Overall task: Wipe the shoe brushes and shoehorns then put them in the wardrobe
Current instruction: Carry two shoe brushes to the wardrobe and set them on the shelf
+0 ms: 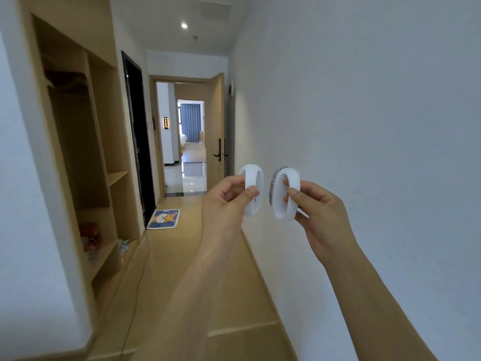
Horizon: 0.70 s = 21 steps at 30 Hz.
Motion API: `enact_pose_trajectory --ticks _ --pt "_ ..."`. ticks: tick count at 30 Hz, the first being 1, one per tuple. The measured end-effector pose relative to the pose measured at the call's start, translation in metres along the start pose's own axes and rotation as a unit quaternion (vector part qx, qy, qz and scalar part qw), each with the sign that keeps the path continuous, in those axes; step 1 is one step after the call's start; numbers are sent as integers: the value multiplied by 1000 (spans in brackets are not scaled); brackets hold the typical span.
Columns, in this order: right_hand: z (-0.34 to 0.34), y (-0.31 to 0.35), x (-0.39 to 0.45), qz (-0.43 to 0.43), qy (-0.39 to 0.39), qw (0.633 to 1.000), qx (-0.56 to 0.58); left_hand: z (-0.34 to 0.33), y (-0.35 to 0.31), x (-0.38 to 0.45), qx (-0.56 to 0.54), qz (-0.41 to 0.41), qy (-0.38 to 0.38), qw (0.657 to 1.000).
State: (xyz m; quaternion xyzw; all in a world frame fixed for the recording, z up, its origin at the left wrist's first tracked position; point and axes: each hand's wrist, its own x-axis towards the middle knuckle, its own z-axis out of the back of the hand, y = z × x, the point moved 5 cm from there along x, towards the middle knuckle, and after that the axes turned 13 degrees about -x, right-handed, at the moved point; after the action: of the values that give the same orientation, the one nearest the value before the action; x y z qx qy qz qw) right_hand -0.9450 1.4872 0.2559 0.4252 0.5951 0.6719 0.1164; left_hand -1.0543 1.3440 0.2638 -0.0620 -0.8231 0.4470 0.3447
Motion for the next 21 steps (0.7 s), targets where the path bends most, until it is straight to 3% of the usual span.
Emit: enact_pose_trajectory --ticks 11,21 --pt "-74 -115 209 -15 97 994 46 37 96 180 114 -45 -92 988" --pt "-139 -205 366 -42 154 984 74 91 177 315 136 -56 -155 977"
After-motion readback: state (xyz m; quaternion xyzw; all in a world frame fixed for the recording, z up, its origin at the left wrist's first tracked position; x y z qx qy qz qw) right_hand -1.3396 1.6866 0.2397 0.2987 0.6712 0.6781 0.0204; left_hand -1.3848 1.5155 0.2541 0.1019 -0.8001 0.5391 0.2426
